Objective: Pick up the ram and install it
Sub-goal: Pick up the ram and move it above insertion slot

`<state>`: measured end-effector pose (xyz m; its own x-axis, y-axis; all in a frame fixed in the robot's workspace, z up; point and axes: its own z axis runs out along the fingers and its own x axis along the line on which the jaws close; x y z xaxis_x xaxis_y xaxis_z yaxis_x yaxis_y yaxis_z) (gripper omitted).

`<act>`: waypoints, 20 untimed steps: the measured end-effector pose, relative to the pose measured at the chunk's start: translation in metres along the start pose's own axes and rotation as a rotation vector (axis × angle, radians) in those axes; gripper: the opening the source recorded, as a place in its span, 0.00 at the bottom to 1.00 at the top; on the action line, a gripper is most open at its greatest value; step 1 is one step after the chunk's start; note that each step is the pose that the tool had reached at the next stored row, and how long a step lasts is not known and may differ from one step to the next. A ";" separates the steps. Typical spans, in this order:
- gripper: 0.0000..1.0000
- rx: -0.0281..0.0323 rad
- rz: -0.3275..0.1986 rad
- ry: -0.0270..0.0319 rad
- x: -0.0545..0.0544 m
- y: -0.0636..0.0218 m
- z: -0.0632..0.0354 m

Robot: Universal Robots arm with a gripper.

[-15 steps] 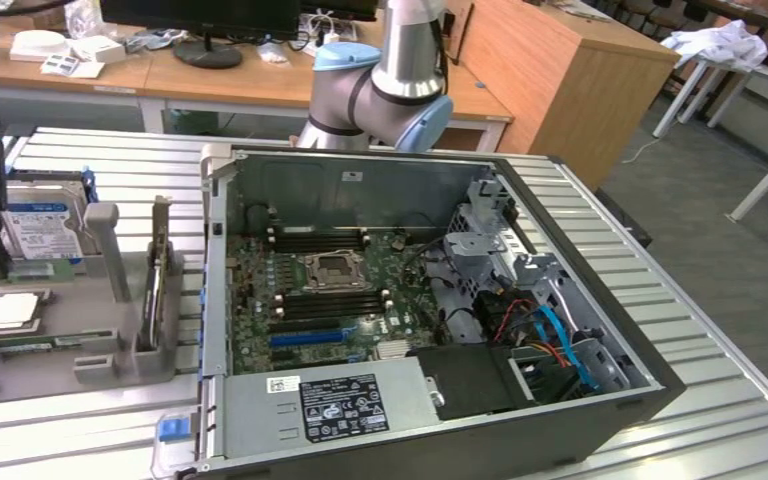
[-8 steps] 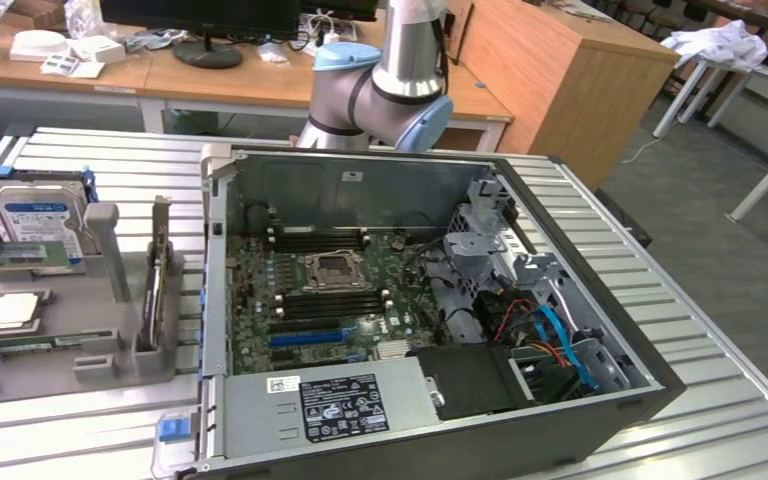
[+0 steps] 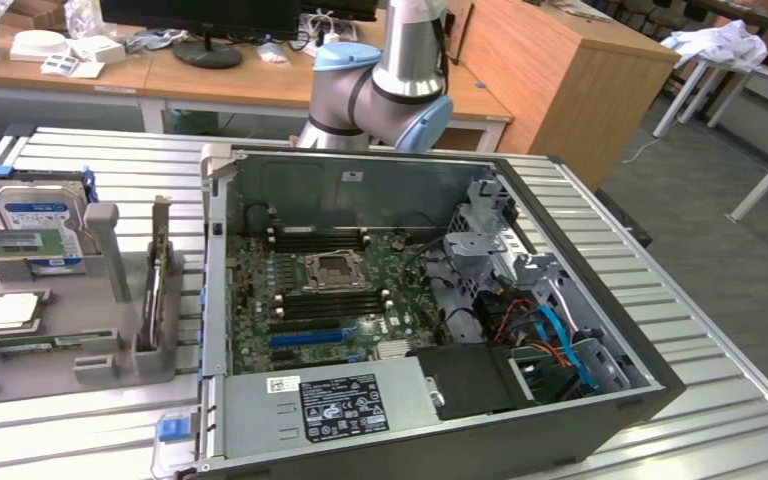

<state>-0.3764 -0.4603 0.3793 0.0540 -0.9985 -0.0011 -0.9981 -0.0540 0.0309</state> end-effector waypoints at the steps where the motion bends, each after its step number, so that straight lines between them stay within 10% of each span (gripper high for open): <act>1: 0.13 0.0000 0.000 0.0000 0.000 0.0000 0.0000; 20: 0.13 -0.0004 -0.001 0.0002 0.001 -0.0266 -0.0006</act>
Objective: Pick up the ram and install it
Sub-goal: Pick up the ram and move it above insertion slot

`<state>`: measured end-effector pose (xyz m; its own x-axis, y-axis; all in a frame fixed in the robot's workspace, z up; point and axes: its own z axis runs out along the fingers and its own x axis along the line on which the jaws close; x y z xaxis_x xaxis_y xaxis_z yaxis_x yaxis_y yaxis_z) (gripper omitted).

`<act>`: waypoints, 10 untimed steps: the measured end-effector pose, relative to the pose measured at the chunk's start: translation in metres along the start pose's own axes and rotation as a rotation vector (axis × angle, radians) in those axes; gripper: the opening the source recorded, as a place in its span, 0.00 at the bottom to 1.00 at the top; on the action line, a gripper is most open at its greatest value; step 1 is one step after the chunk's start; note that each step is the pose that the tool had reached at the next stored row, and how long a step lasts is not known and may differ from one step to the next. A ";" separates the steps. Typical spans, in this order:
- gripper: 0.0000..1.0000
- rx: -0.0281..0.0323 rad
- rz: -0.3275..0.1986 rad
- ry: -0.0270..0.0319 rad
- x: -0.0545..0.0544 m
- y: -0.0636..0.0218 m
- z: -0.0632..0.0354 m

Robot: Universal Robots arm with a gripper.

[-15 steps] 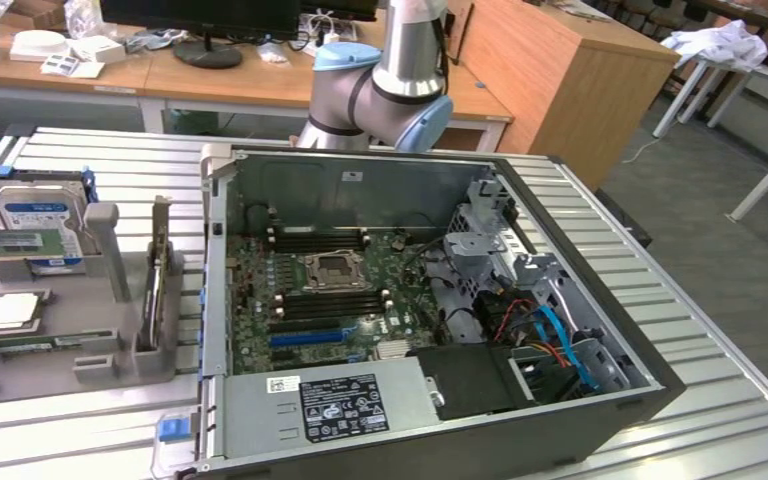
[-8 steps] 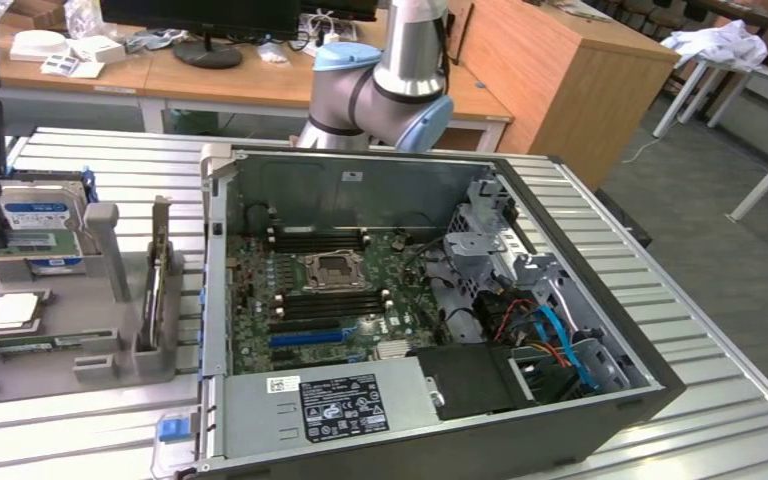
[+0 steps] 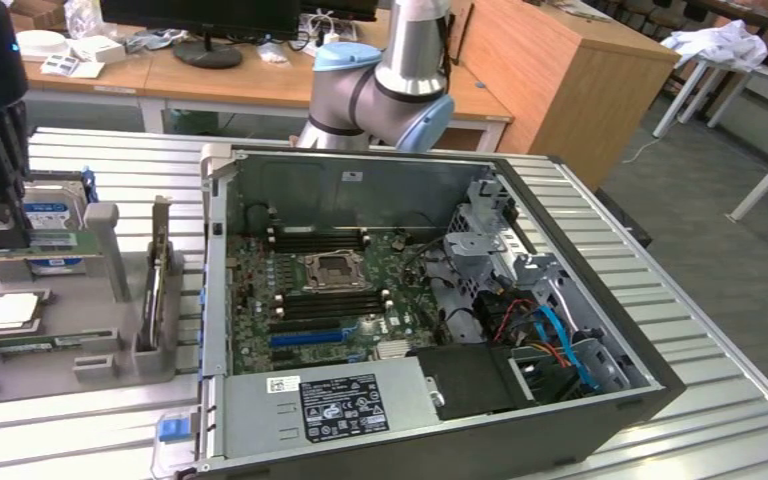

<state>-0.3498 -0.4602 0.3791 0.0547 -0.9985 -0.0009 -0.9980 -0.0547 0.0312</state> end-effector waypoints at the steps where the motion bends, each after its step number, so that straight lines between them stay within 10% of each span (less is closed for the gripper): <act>1: 0.13 0.0001 0.000 0.0000 0.000 -0.0027 0.0000; 10: 0.13 0.0002 0.000 -0.0001 0.002 -0.0336 -0.0003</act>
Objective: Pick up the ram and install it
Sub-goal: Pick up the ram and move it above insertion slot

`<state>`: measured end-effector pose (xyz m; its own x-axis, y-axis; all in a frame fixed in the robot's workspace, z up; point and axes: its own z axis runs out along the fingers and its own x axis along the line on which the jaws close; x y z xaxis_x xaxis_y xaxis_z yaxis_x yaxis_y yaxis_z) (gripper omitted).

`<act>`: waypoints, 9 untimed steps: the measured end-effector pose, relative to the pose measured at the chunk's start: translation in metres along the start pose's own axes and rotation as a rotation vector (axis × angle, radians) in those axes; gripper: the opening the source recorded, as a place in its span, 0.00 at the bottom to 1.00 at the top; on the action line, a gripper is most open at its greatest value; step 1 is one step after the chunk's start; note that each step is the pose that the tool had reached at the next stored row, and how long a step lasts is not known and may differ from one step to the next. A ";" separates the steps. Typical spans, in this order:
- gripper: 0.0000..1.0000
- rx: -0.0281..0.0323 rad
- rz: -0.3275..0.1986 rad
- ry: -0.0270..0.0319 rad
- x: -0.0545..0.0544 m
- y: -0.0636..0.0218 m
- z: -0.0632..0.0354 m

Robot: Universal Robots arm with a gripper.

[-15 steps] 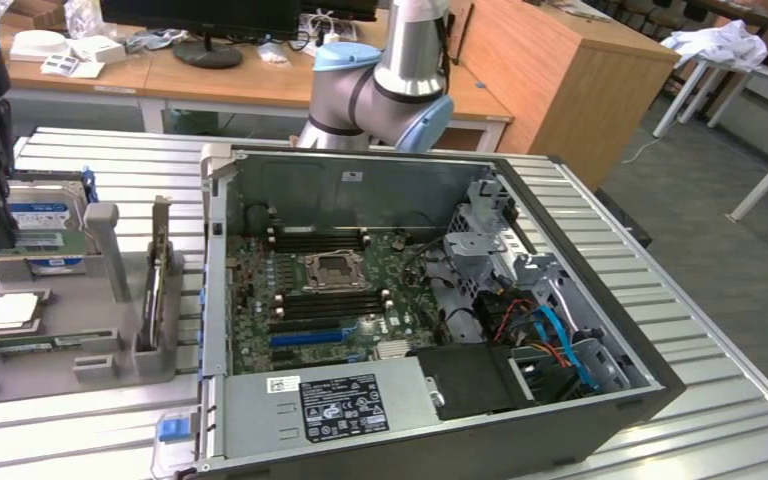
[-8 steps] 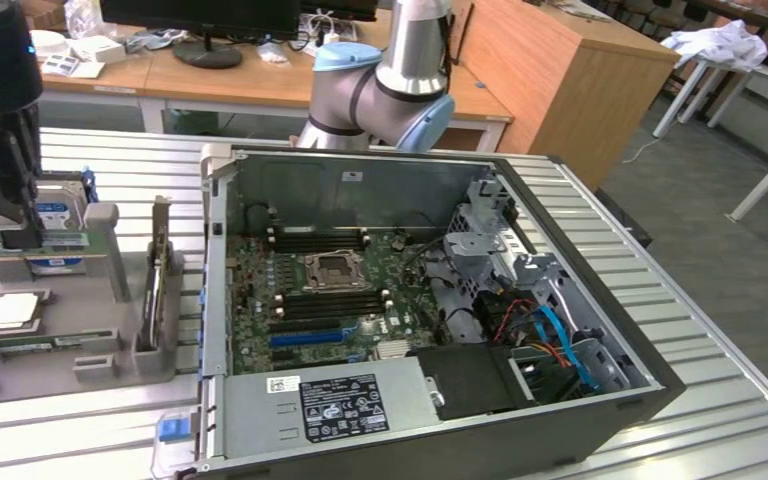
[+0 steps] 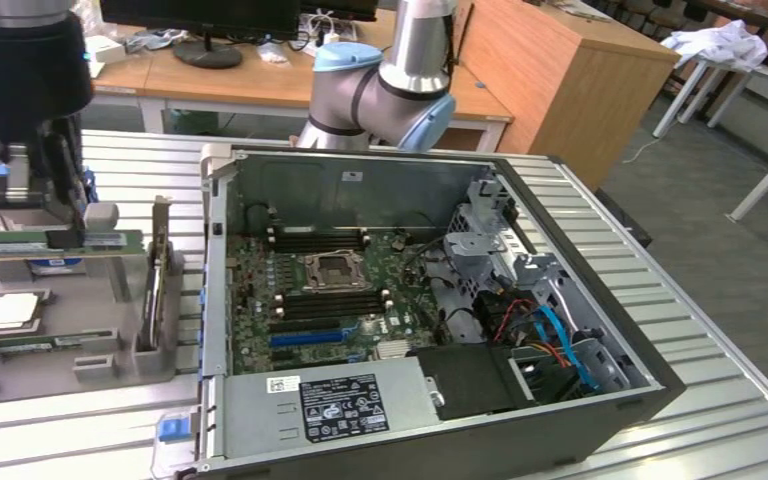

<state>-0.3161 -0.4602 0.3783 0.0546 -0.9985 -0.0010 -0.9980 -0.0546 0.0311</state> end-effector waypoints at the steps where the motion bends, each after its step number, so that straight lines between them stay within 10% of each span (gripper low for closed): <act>1: 0.13 -0.0001 0.000 0.0001 0.000 -0.0040 -0.0001; 9: 0.13 0.0000 0.000 -0.0001 0.002 -0.0396 -0.0008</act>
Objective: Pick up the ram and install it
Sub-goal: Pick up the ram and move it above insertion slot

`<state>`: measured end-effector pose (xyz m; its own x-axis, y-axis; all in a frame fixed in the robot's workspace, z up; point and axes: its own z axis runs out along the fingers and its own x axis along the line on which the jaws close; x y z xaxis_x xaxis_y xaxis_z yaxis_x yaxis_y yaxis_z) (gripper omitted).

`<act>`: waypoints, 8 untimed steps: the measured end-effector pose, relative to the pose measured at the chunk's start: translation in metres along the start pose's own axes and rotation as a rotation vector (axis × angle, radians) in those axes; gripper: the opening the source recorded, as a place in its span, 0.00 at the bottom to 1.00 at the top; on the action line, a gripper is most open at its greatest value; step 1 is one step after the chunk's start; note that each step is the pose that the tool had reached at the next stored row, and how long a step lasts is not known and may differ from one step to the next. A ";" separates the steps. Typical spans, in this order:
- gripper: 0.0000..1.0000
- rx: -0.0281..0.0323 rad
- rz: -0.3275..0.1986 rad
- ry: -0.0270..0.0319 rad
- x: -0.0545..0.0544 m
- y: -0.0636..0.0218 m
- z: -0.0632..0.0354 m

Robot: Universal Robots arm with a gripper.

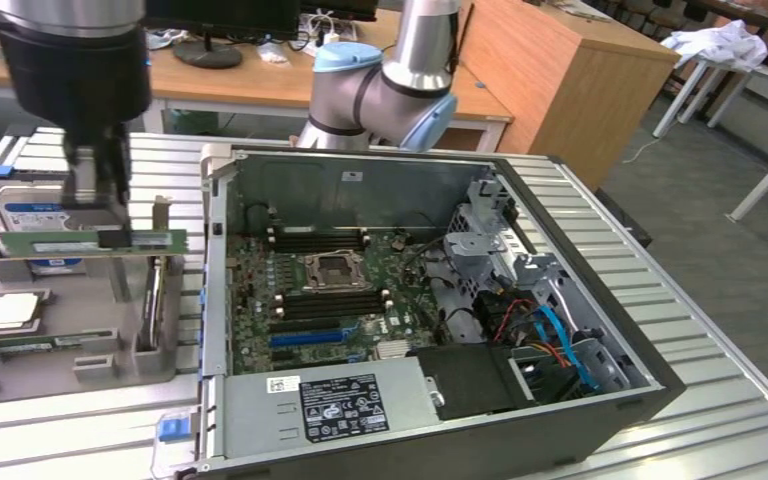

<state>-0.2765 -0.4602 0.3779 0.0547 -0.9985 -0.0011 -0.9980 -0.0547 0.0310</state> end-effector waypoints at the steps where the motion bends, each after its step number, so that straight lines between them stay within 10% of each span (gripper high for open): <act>1: 0.13 -0.0001 0.000 0.0001 0.000 -0.0045 -0.0002; 8: 0.13 -0.0002 0.000 0.0001 0.002 -0.0362 -0.0007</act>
<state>-0.2403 -0.4602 0.3774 0.0547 -0.9985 -0.0010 -0.9980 -0.0547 0.0312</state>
